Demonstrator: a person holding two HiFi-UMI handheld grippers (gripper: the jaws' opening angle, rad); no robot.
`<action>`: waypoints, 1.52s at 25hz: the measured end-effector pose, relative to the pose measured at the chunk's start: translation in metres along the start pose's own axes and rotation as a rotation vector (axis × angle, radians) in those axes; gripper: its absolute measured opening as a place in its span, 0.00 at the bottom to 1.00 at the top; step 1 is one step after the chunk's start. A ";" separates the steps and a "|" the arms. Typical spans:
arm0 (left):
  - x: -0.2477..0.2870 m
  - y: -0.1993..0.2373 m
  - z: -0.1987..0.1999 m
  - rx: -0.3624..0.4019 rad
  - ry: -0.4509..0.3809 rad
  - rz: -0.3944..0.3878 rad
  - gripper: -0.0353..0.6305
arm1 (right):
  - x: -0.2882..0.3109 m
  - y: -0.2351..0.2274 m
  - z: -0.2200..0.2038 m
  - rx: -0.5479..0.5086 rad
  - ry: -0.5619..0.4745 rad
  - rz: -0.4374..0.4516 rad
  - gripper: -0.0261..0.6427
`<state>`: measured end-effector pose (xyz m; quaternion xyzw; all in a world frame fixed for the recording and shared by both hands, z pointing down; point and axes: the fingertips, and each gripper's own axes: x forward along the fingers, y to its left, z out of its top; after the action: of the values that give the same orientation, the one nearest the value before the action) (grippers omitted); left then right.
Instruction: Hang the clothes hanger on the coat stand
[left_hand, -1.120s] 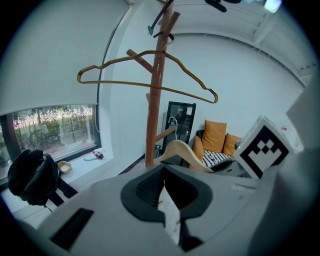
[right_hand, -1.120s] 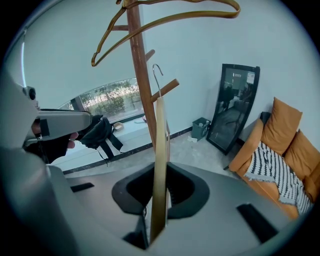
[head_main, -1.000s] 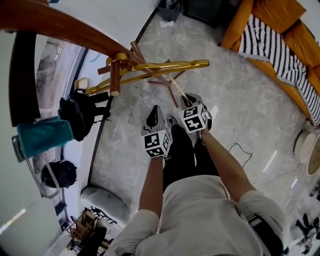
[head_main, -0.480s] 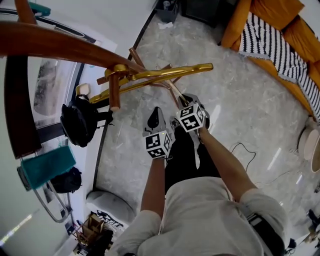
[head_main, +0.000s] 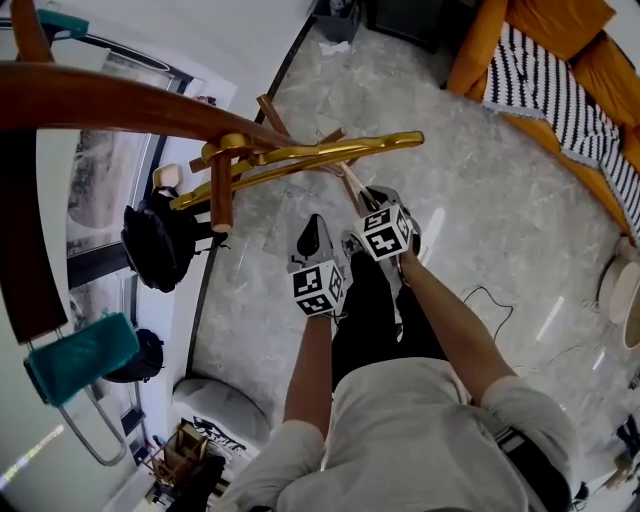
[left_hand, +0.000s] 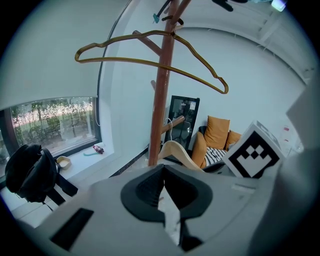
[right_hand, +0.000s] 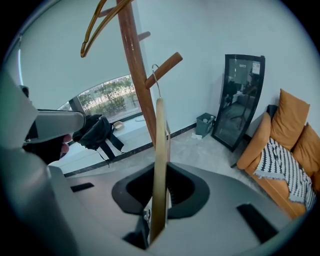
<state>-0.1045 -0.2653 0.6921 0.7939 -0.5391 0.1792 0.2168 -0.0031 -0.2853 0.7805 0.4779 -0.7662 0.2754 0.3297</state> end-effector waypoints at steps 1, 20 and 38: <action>0.000 0.000 -0.001 -0.003 0.002 0.002 0.07 | 0.001 0.001 0.000 0.002 0.000 0.003 0.09; -0.015 0.004 -0.017 -0.018 0.015 0.032 0.07 | 0.025 0.013 -0.013 -0.014 0.008 0.021 0.09; -0.022 0.018 -0.026 -0.024 0.023 0.036 0.07 | 0.033 0.018 -0.015 0.036 -0.030 0.018 0.09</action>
<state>-0.1301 -0.2400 0.7055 0.7791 -0.5531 0.1856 0.2293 -0.0270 -0.2853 0.8133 0.4808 -0.7703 0.2850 0.3069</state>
